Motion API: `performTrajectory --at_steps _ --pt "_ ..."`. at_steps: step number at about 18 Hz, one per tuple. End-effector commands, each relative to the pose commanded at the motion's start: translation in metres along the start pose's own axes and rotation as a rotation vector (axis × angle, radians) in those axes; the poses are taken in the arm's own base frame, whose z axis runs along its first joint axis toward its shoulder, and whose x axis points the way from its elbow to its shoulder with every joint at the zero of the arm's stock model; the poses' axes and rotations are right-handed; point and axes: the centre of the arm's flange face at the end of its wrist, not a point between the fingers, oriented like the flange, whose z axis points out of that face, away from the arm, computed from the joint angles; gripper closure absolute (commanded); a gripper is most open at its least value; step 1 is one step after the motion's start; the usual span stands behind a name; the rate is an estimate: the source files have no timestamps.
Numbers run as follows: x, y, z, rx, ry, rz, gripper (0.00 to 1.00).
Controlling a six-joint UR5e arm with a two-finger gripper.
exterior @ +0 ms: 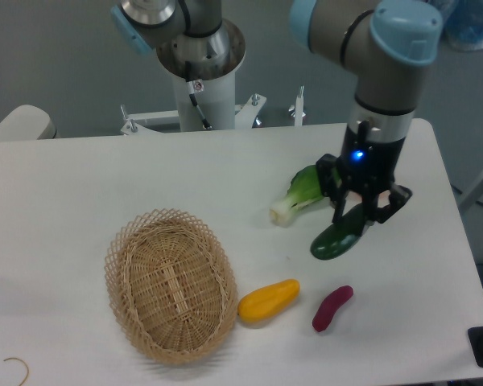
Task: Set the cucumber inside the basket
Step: 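Grasp the green cucumber with the gripper and lift it off the table, then carry the held cucumber over the wicker basket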
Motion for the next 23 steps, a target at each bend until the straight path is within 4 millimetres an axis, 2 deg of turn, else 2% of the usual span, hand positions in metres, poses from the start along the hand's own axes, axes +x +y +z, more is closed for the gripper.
performTrajectory --at_steps 5,6,9,12,17,20,23 --pt "0.056 -0.045 0.027 -0.076 0.025 -0.113 0.86" --pt "0.072 -0.055 0.034 -0.083 0.039 -0.144 0.86" --pt "0.108 -0.076 0.048 -0.09 0.051 -0.348 0.86" --pt "0.147 -0.095 0.076 -0.078 0.046 -0.458 0.86" --pt "0.201 -0.119 0.135 -0.158 -0.028 -0.415 0.85" --pt "0.209 -0.125 0.154 -0.183 -0.033 -0.44 0.85" --pt "0.213 -0.133 0.164 -0.179 -0.035 -0.471 0.84"
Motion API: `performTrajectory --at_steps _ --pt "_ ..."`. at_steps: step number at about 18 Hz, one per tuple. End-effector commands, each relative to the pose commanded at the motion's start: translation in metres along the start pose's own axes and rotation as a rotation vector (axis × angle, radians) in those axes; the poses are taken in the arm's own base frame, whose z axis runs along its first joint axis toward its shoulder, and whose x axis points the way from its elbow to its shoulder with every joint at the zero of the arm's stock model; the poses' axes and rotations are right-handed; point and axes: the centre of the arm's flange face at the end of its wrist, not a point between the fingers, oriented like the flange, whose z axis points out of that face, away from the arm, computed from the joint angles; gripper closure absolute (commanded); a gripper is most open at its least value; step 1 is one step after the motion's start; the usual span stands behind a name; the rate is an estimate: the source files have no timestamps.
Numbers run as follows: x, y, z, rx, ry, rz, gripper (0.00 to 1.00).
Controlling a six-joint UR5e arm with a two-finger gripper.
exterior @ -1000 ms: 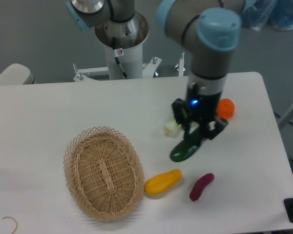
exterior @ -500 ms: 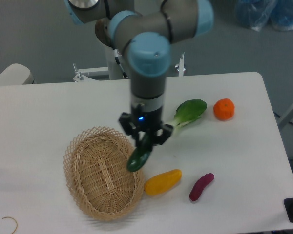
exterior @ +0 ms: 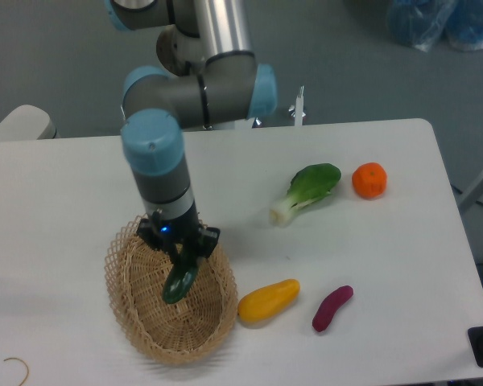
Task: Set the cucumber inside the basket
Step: 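Carry the held cucumber over the wicker basket, then lower the cucumber into the basket and open the gripper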
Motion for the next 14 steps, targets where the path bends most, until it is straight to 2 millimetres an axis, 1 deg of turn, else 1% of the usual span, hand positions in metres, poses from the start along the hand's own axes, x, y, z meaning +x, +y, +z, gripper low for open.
performTrajectory --at_steps 1,3,5,7,10,11,12,13,14 --pt "0.0 0.0 0.003 -0.003 0.001 -0.023 0.84" --pt "0.007 -0.005 0.006 -0.003 0.003 -0.041 0.82" --pt "0.013 -0.008 0.015 -0.007 0.006 -0.054 0.81" --pt "0.016 -0.01 0.017 -0.003 0.006 -0.046 0.8" --pt "0.017 -0.009 0.018 -0.003 0.004 -0.034 0.73" --pt "0.016 -0.01 0.018 -0.004 0.001 -0.032 0.62" --pt "0.015 -0.011 0.016 0.001 -0.003 -0.033 0.28" --pt "0.015 -0.011 0.015 0.002 -0.007 -0.028 0.0" --pt "0.014 -0.012 0.013 0.005 -0.011 -0.026 0.0"
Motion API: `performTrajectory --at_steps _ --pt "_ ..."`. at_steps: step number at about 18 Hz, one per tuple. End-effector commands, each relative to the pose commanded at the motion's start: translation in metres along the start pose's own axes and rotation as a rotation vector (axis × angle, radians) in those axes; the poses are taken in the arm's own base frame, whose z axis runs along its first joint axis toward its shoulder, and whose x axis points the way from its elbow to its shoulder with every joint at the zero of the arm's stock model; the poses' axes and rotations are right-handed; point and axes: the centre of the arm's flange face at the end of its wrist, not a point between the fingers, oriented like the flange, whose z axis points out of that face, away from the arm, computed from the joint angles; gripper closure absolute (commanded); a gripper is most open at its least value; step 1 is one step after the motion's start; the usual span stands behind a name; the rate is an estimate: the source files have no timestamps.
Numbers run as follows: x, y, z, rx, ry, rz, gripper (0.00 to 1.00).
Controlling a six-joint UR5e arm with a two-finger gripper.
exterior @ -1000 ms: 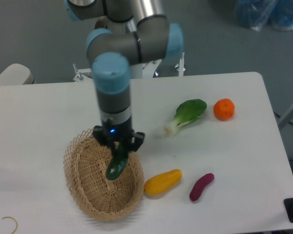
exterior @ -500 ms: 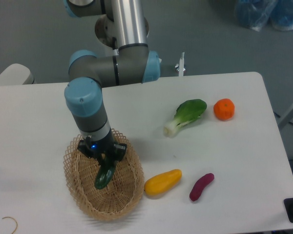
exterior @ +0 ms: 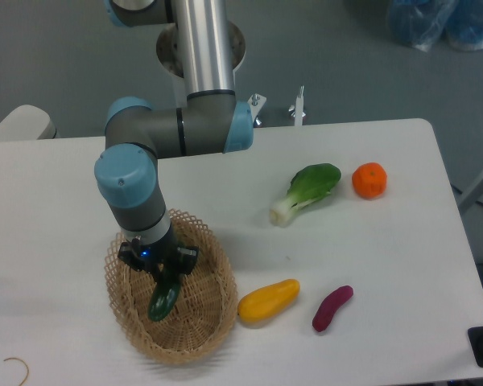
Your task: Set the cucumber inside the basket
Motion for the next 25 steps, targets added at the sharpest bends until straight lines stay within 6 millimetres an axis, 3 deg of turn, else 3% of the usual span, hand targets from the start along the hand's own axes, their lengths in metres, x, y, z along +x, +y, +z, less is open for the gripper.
performTrajectory --at_steps 2,6,9,13,15,21,25 --pt "-0.003 -0.006 -0.012 0.026 -0.01 -0.001 0.0" --pt "-0.018 -0.028 -0.056 0.104 -0.055 0.01 0.0" --pt "-0.032 -0.042 -0.081 0.148 -0.086 0.105 0.0" --pt "-0.107 -0.034 -0.117 0.173 -0.158 0.196 0.0" --pt "-0.153 -0.019 -0.135 0.16 -0.188 0.248 0.0" --pt "-0.281 0.046 -0.152 0.091 -0.154 0.526 0.0" --pt "-0.345 0.088 -0.147 0.096 -0.102 0.682 0.0"
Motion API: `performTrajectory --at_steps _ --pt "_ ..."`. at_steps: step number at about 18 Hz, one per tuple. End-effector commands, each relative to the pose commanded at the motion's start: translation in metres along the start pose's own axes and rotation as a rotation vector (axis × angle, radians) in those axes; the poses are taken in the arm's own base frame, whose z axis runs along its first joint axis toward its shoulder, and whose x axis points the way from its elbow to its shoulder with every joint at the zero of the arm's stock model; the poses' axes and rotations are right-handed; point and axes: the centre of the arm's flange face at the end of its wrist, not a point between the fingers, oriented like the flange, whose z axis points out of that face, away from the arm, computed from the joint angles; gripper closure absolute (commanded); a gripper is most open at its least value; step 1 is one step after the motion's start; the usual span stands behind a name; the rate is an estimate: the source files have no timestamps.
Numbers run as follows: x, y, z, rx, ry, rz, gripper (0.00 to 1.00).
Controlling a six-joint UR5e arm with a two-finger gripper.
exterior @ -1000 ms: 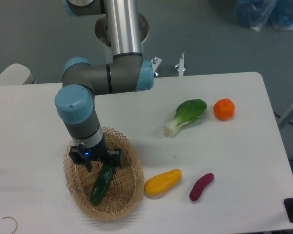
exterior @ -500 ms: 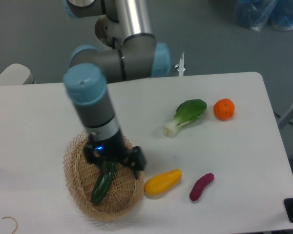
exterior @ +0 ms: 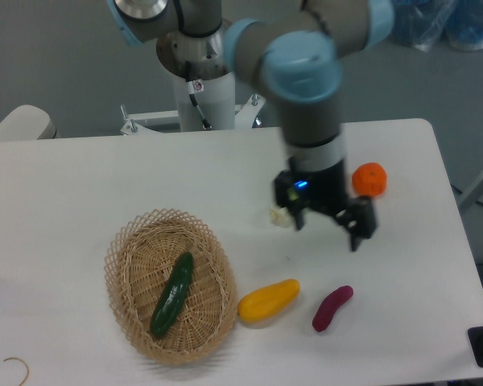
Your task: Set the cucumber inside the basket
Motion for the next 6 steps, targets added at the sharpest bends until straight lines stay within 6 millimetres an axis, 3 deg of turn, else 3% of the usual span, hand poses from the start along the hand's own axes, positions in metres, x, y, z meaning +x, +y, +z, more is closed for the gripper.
performTrajectory --at_steps 3,6 --pt "-0.005 0.029 -0.003 -0.006 0.007 0.04 0.0" --pt "-0.005 0.033 -0.002 -0.011 0.008 0.035 0.0"
